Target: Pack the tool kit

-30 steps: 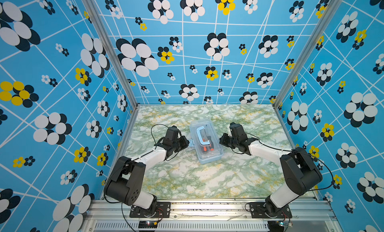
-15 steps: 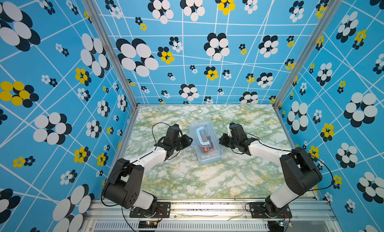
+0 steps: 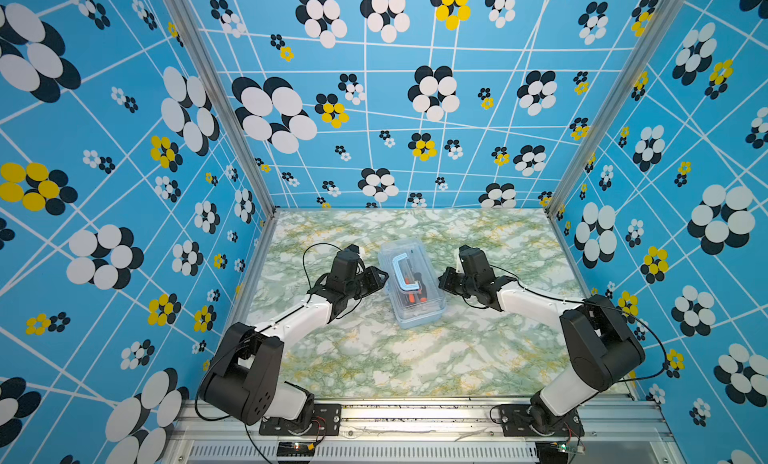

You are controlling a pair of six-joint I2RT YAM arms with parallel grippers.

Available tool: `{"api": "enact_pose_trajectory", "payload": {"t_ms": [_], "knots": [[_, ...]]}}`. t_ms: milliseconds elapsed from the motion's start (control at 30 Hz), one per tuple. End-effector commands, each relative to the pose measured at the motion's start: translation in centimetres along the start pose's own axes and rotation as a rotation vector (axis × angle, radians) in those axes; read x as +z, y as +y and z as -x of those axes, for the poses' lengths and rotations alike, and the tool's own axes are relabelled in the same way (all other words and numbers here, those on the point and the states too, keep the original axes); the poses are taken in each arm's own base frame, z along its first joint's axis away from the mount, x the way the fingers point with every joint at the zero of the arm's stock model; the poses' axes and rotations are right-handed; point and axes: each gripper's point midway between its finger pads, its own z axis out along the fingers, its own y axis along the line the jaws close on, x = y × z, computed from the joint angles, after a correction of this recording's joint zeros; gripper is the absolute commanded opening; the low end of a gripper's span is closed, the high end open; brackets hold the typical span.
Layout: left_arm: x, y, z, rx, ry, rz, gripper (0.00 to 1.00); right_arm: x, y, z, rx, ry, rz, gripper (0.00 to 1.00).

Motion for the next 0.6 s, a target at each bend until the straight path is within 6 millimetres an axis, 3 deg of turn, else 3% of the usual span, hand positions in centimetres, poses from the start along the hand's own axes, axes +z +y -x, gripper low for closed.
{"api": "enact_pose_trajectory", "payload": {"t_ms": [0,567], "knots": [[-0.2,-0.9,0.1,0.009,-0.009,-0.030,0.32,-0.1,-0.4,-2.0,-0.027,0.061,-0.004,0.03],[0.5,0.1,-1.4,-0.012,0.026,-0.026,0.27,0.2,-0.5,-2.4,-0.019,0.079,-0.006,0.02]]}}
